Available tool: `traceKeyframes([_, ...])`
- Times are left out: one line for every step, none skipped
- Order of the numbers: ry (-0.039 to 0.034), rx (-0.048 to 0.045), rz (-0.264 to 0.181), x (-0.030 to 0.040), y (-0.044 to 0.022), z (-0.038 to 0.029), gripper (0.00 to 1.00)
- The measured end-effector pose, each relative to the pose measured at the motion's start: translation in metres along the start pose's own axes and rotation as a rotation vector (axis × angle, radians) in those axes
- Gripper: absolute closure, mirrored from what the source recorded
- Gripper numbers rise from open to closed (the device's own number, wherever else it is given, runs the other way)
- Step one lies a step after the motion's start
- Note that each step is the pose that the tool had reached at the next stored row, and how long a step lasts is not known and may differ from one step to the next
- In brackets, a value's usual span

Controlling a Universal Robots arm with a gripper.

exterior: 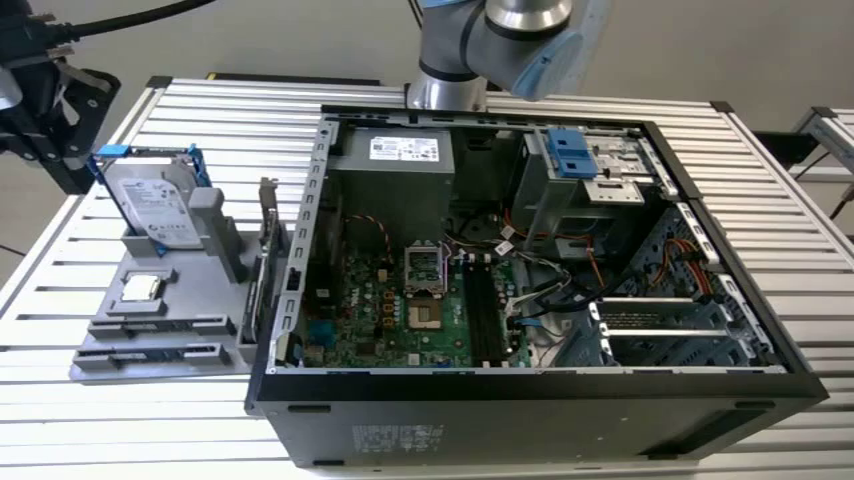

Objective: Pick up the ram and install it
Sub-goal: 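Reach for the ram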

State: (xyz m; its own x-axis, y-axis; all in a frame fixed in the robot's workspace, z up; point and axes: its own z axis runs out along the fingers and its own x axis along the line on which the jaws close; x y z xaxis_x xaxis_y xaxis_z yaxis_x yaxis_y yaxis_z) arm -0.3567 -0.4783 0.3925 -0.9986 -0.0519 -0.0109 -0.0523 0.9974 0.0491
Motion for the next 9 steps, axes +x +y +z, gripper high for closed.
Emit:
traceKeyframes([0.0000,0.0000,0.000,0.0001,-0.0015,0.0000,1.00])
traceKeyframes([0.0000,0.0000,0.000,0.0002,-0.0030,-0.0002,1.00])
traceKeyframes([0.0000,0.0000,0.000,0.0002,-0.0046,-0.0002,1.00])
traceKeyframes([0.0000,0.0000,0.000,0.0003,-0.0063,-0.0003,1.00])
traceKeyframes([0.0000,0.0000,0.000,0.0004,-0.0079,-0.0004,1.00])
traceKeyframes([0.0001,0.0000,0.000,0.0005,-0.0096,-0.0005,1.00])
traceKeyframes([0.0001,0.0000,0.000,0.0006,-0.0112,-0.0005,1.00])
traceKeyframes([0.0001,-0.0001,0.000,0.0007,-0.0129,-0.0006,1.00])
traceKeyframes([0.0001,0.0000,0.000,0.0007,-0.0144,-0.0007,1.00])
